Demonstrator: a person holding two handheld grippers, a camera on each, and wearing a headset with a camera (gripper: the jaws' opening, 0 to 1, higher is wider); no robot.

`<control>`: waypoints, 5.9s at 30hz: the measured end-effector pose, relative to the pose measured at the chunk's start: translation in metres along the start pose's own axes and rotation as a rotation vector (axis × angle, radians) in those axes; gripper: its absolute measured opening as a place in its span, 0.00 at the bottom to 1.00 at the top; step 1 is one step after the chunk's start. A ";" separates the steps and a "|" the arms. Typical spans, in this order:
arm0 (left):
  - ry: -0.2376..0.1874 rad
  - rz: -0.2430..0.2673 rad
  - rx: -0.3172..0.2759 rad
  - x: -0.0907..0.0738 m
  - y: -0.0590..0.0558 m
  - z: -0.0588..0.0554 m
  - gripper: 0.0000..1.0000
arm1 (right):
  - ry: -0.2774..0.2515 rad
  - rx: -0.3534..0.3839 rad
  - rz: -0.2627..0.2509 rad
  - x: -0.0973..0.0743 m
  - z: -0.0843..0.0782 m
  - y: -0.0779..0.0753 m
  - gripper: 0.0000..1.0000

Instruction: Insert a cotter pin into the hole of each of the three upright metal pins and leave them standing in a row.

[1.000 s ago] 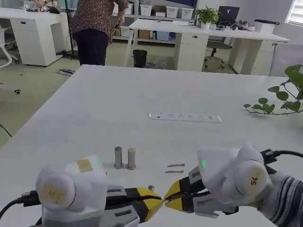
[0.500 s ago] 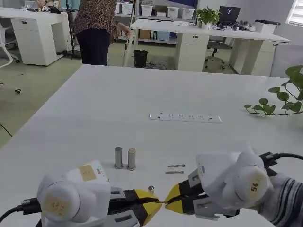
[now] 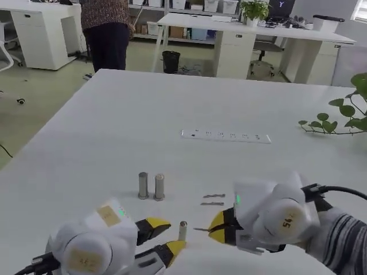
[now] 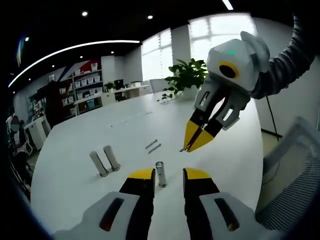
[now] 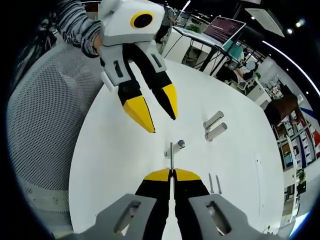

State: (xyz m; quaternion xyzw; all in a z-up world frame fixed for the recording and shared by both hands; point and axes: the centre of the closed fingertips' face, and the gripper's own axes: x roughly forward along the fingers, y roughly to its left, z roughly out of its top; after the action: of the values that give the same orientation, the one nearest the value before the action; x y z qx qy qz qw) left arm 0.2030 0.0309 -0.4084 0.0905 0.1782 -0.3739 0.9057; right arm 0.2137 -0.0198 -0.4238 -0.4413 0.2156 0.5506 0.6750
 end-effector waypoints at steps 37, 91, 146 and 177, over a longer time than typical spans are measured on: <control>0.103 0.166 -0.107 0.057 0.017 -0.035 0.13 | 0.051 0.003 0.009 0.036 -0.019 -0.015 0.00; 0.107 0.185 -0.133 0.071 0.012 -0.037 0.05 | -0.005 0.069 0.021 0.040 0.006 -0.014 0.00; 0.111 0.227 -0.120 0.056 0.068 -0.034 0.05 | -0.157 0.507 -0.072 0.014 -0.014 -0.026 0.28; 0.148 0.274 -0.136 0.033 0.133 -0.058 0.05 | -0.193 0.646 -0.070 0.015 -0.019 -0.019 0.33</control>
State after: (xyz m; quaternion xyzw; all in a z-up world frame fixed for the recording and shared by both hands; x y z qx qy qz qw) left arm 0.3037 0.1206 -0.4703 0.0797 0.2552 -0.2262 0.9366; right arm 0.2401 -0.0279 -0.4385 -0.1576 0.2987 0.4696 0.8157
